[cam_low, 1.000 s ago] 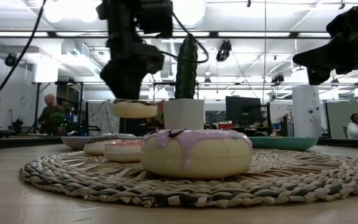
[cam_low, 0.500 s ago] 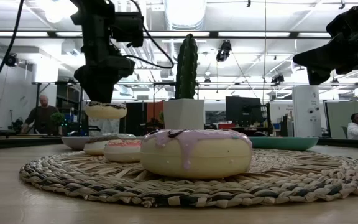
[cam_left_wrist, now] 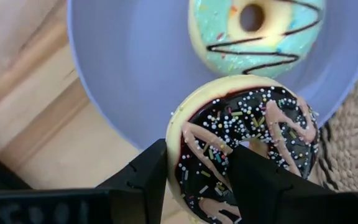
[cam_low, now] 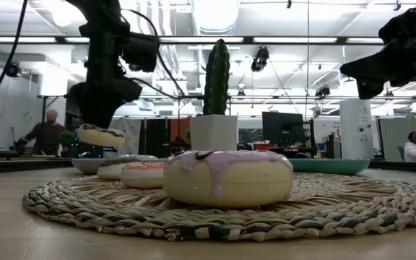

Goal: Pick & Place donuts
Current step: Put the large black donut on the purple plate

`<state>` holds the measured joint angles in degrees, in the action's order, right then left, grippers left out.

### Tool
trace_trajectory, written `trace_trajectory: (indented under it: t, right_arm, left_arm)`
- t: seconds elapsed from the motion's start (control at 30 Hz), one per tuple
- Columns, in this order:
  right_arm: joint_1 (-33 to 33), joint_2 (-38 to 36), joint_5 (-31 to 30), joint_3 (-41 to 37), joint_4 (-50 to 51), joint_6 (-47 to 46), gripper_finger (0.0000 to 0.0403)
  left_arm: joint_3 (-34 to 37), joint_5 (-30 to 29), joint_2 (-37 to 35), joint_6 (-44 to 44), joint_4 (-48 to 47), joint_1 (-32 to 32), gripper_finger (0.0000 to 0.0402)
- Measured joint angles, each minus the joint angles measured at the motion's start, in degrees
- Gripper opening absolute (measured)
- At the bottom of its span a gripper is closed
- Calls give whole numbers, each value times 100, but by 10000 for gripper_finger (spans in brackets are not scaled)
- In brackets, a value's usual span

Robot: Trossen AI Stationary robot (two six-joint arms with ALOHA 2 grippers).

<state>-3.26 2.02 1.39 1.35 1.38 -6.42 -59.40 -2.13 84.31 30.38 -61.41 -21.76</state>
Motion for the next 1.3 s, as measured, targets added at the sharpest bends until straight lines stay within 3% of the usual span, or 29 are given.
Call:
trace_trajectory:
  t: [0.6,1.3]
  right_arm:
    - [0,3,0,1,1,0,8]
    - [0,5,1,0,1,0,8]
  left_arm:
    - [0,276,580,260,-421,-310,135]
    - [-1,254,795,312,-19,-365,135]
